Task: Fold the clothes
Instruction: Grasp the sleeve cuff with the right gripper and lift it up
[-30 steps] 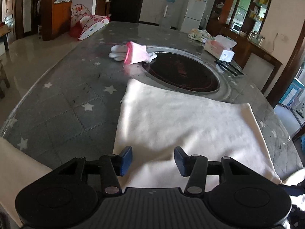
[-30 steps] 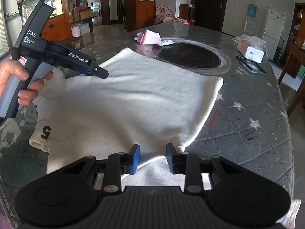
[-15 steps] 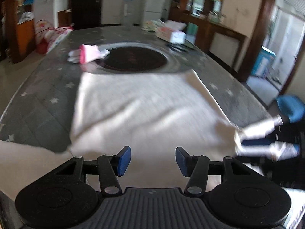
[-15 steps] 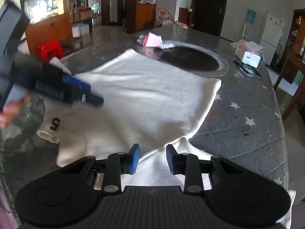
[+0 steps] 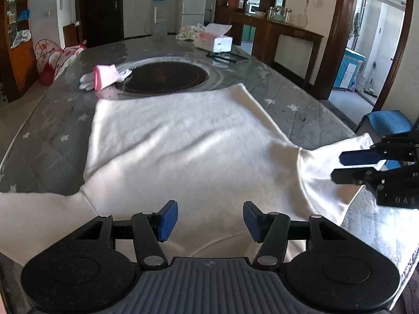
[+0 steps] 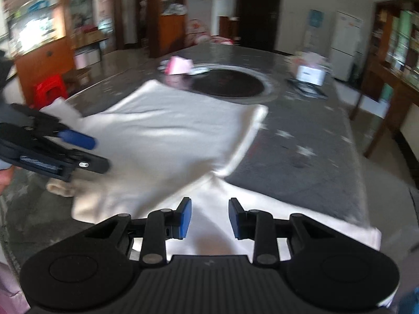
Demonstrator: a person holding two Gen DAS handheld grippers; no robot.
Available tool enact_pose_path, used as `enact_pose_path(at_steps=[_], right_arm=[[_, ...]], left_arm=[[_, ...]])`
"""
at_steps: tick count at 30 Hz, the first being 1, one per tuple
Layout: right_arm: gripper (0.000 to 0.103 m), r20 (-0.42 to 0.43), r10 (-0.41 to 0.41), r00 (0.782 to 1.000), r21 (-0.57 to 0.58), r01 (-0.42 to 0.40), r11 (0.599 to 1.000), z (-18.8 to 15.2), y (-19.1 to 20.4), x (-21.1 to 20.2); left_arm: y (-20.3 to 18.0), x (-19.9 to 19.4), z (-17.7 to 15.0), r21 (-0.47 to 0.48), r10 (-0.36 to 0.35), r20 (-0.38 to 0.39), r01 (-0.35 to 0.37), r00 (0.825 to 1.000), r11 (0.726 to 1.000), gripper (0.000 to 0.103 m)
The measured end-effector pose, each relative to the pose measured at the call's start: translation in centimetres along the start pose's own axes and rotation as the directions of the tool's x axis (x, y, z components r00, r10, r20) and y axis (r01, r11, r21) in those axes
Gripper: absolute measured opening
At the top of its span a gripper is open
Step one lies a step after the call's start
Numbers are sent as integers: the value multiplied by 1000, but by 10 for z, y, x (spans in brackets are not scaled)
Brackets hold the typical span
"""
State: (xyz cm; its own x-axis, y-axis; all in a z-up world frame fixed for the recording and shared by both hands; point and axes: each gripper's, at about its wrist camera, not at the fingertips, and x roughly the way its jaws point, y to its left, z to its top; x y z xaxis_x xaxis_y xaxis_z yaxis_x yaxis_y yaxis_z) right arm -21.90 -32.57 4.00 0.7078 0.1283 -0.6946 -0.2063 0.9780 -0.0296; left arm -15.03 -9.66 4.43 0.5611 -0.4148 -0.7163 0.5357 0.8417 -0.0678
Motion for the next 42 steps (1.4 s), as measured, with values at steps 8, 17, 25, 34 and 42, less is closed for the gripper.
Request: enact_pose_path(at_steps=[8, 17, 25, 34, 42], right_arm=[[31, -23, -144, 989, 143, 146, 979, -28, -49, -24], [31, -43, -249, 968, 283, 250, 926, -53, -91, -37], [31, -51, -284, 957, 360, 283, 889, -67, -104, -45], [31, -70, -318, 946, 442, 315, 840, -74, -125, -39], [30, -77, -287, 955, 529, 283, 800, -83, -145, -30]], left_arm=[[-15, -5, 3, 28, -24, 19, 23, 1000, 999, 64], [-23, -4, 3, 51, -38, 24, 37, 999, 998, 67], [-28, -3, 3, 61, -55, 24, 53, 998, 997, 66], [-38, 0, 3, 86, -70, 13, 69, 997, 994, 67], [-43, 5, 1, 94, -76, -6, 76, 997, 993, 67]])
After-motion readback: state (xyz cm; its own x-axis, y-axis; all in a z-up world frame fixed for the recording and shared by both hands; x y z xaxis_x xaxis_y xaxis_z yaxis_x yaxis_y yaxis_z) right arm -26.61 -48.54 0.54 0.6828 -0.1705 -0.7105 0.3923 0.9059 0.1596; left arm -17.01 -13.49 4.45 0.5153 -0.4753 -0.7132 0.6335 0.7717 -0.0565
